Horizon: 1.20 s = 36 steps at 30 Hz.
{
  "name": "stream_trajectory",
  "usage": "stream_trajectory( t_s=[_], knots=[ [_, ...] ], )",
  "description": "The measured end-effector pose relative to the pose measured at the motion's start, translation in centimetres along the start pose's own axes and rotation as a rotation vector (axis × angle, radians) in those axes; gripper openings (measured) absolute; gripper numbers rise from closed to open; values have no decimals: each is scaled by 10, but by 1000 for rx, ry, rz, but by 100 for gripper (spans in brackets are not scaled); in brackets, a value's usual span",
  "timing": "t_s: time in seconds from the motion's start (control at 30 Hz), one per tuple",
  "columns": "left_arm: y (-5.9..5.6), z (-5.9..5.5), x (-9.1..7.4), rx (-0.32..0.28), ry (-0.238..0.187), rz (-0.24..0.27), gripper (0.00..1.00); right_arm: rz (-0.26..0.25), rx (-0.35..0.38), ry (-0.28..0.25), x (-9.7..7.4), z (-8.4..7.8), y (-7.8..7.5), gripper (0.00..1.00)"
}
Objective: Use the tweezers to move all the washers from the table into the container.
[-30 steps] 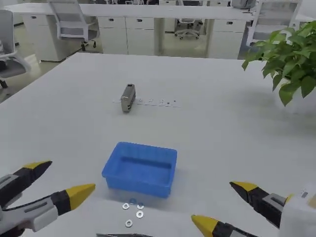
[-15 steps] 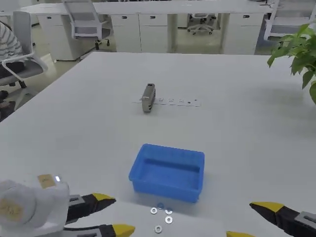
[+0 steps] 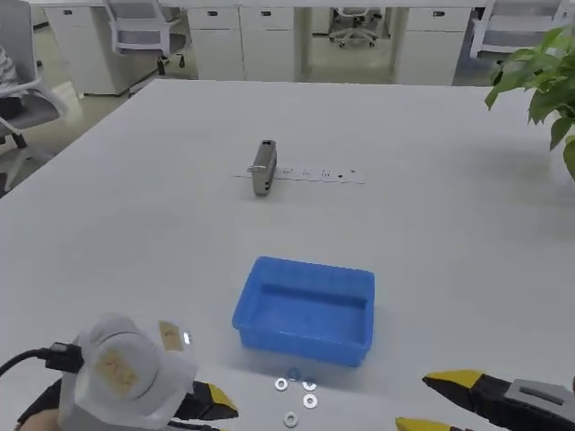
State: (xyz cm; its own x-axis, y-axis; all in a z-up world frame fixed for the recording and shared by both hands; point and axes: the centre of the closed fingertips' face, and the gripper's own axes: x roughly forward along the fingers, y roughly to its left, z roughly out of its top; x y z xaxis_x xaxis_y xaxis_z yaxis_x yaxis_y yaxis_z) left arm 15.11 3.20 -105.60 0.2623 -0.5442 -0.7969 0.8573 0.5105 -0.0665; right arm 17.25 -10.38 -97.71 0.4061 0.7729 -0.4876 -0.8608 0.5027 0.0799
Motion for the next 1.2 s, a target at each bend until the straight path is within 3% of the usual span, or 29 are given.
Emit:
stream_trajectory(
  t_s=[0.07,0.17,0.53,0.8,1.0,1.07,1.2],
  knots=[
    [0,-6,6,37,47,-19,10,4,13,3,3,-1,1,27],
    [0,-10,12,70,82,-37,8,13,29,13,7,-3,1,25],
    [0,-16,20,136,136,-90,2,54,32,45,20,-9,9,22],
    [-1,-16,21,186,146,-92,0,88,8,63,30,-8,15,21],
    [-7,-17,21,279,162,-104,0,115,-8,80,38,-11,18,21],
    [-9,-17,21,286,163,-106,0,130,-19,88,41,-11,20,21],
    [-14,-9,14,320,139,-97,0,152,-53,105,44,-13,25,21]
  ],
)
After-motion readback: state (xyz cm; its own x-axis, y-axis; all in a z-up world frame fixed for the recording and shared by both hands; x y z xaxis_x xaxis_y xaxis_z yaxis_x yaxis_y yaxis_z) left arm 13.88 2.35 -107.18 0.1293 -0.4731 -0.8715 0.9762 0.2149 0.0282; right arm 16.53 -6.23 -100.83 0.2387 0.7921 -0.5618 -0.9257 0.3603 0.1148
